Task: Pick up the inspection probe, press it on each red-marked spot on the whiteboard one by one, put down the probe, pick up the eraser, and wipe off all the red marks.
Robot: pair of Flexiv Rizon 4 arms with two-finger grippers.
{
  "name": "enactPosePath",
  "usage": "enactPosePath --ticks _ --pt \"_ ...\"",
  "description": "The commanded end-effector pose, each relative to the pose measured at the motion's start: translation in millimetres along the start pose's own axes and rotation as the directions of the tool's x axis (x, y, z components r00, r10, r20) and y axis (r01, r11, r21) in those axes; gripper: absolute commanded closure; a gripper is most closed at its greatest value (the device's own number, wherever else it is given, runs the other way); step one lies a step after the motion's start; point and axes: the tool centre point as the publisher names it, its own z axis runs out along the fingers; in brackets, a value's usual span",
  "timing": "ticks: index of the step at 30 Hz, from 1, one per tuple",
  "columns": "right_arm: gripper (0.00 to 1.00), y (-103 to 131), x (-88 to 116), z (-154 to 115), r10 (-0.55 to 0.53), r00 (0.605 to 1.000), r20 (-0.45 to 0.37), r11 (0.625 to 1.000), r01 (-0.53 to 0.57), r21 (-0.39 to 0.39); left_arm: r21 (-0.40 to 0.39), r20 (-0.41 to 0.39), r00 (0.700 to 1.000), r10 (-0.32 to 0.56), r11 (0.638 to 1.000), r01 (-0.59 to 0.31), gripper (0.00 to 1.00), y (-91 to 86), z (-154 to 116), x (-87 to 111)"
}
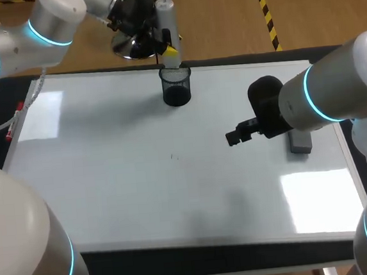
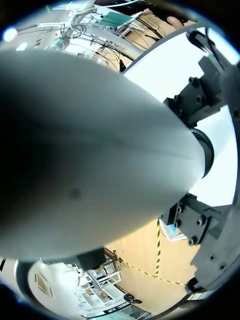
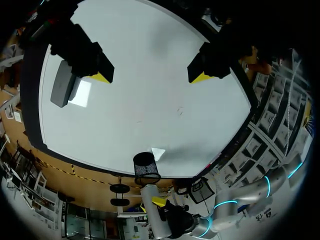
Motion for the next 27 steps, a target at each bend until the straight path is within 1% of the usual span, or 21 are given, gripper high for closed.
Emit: enactPosePath --ticks 1,9,20,27 --pt "0.0 -0.3 -0.4 -0.3 0.0 1.0 -0.001 1.0 0.0 0.0 0.007 -0.009 1.0 -0.007 1.0 0.007 1.0 5.8 9.9 -6.1" --pt "0.0 -0.3 -0.4 -0.3 0.0 1.0 -0.001 1.0 0.0 0.0 0.02 -0.017 1.0 -0.025 0.999 0.026 1.0 14.7 19.6 -4.6" --pt "0.0 -0.3 -0.4 -0.3 0.0 1.0 -0.001 1.0 0.0 0.0 0.023 -0.02 0.998 -0.056 0.998 0.056 1.0 26.7 23.8 -0.9" --pt "0.0 -0.3 -0.4 -0.3 0.0 1.0 -0.001 1.0 0.0 0.0 0.022 -0.022 0.998 -0.061 0.998 0.062 1.0 29.5 28.7 2.4"
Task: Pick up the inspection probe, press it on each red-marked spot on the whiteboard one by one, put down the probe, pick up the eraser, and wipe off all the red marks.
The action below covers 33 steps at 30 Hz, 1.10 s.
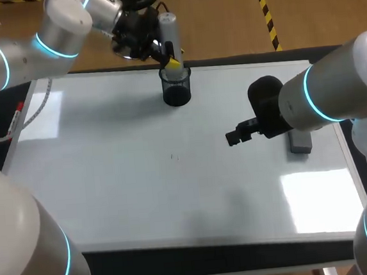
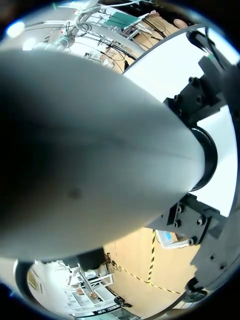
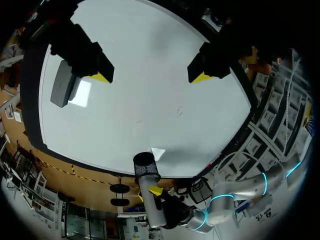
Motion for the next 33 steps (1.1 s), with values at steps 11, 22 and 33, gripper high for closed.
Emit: enactPosePath --ticks 11,22,33 --pt "0.0 -0.3 -0.5 -0.4 0.0 1.0 -0.001 1.0 0.0 0.0 -0.006 0.007 1.0 -0.001 1.0 0.001 1.0 2.2 10.9 4.7" --pt "0.0 -0.3 -0.5 -0.4 0.0 1.0 -0.001 1.0 0.0 0.0 -0.062 0.041 0.999 0.004 0.998 -0.001 1.0 4.5 15.4 15.6" --pt "0.0 -0.3 -0.5 -0.4 0.0 1.0 -0.001 1.0 0.0 0.0 -0.053 0.057 0.998 -0.011 0.998 0.014 1.0 14.4 19.7 21.8"
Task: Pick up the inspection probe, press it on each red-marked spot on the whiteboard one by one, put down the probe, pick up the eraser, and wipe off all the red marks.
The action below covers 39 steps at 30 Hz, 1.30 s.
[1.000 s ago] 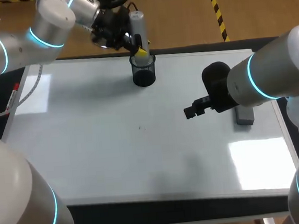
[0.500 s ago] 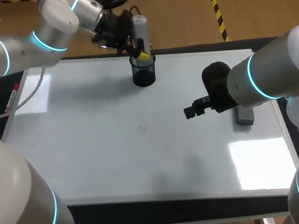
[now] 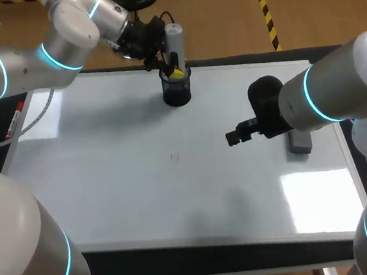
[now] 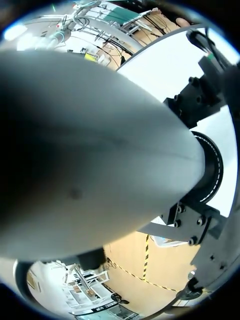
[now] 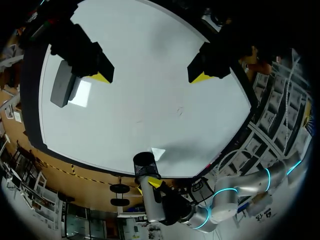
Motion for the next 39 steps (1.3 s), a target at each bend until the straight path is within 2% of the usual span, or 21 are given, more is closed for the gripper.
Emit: enactPosePath --ticks 1,21,30,36,38,39 --pt "0.0 -0.3 -0.5 -0.4 0.0 1.0 -0.001 1.0 0.0 0.0 0.005 0.012 1.0 -0.003 1.0 0.003 1.0 3.1 1.3 5.6" --pt "0.0 -0.3 -0.5 -0.4 0.0 1.0 -0.001 1.0 0.0 0.0 0.029 0.022 0.999 -0.035 0.999 0.034 1.0 14.9 3.1 5.5" --pt "0.0 -0.3 -0.5 -0.4 0.0 1.0 -0.001 1.0 0.0 0.0 0.033 0.023 0.999 -0.034 0.999 0.033 1.0 15.1 3.7 5.8" --pt "0.0 -0.3 -0.5 -0.4 0.0 1.0 -0.001 1.0 0.0 0.0 0.037 0.026 0.999 -0.036 0.999 0.035 0.85 15.3 3.5 6.1" --pt "0.0 -0.3 -0.5 -0.4 0.0 1.0 -0.001 1.0 0.0 0.0 0.037 0.026 0.999 -0.035 0.999 0.034 0.7 15.3 3.3 6.1" --pt "0.0 -0.3 -0.5 -0.4 0.0 1.0 -0.001 1.0 0.0 0.0 0.036 0.026 0.999 -0.035 0.999 0.034 0.7 15.3 3.3 6.2"
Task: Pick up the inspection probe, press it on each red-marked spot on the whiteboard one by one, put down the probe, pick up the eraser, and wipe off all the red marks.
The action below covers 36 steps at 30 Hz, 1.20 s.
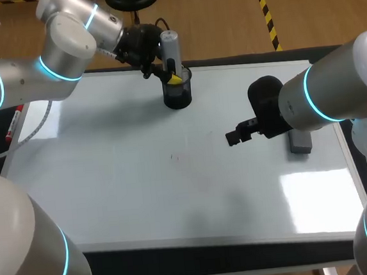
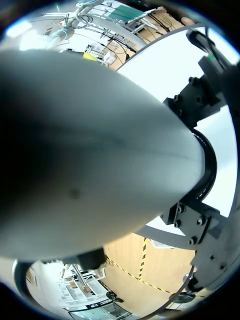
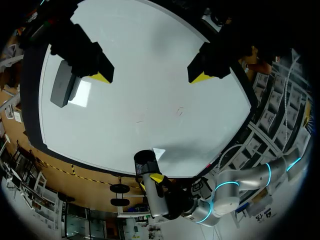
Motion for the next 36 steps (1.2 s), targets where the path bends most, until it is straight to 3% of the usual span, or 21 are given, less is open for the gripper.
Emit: enactPosePath --ticks 1,12,14,15,17,24,26,36 --pt "0.0 -0.3 -0.5 -0.4 0.0 1.0 -0.001 1.0 0.0 0.0 0.004 0.006 1.0 0.002 1.0 -0.002 0.7 0.1 0.1 1.1" --pt "0.0 -0.3 -0.5 -0.4 0.0 1.0 -0.001 1.0 0.0 0.0 0.016 0.01 1.0 0.006 1.0 -0.006 0.59 -2.4 0.9 2.3" --pt "0.0 -0.3 -0.5 -0.4 0.0 1.0 -0.001 1.0 0.0 0.0 0.017 0.009 1.0 0.007 1.0 -0.007 0.53 -2.9 1.0 2.4" --pt "0.0 -0.3 -0.5 -0.4 0.0 1.0 -0.001 1.0 0.0 0.0 0.017 0.009 1.0 0.008 1.0 -0.008 0.44 -3.0 1.0 2.3" --pt "0.0 -0.3 -0.5 -0.4 0.0 1.0 -0.001 1.0 0.0 0.0 0.017 0.01 1.0 0.007 1.0 -0.007 0.36 -3.6 0.5 2.0" --pt "0.0 -0.3 -0.5 -0.4 0.0 1.0 -0.001 1.0 0.0 0.0 0.016 0.015 1.0 0.007 1.0 -0.007 0.3 -4.3 -0.9 2.1" --pt "0.0 -0.3 -0.5 -0.4 0.0 1.0 -0.001 1.0 0.0 0.0 0.015 0.017 1.0 0.006 1.0 -0.006 0.34 -4.1 -1.4 2.2" --pt "0.0 -0.3 -0.5 -0.4 0.0 1.0 -0.001 1.0 0.0 0.0 0.011 0.034 0.999 0.012 1.0 -0.012 0.31 -7.5 -6.8 1.7"
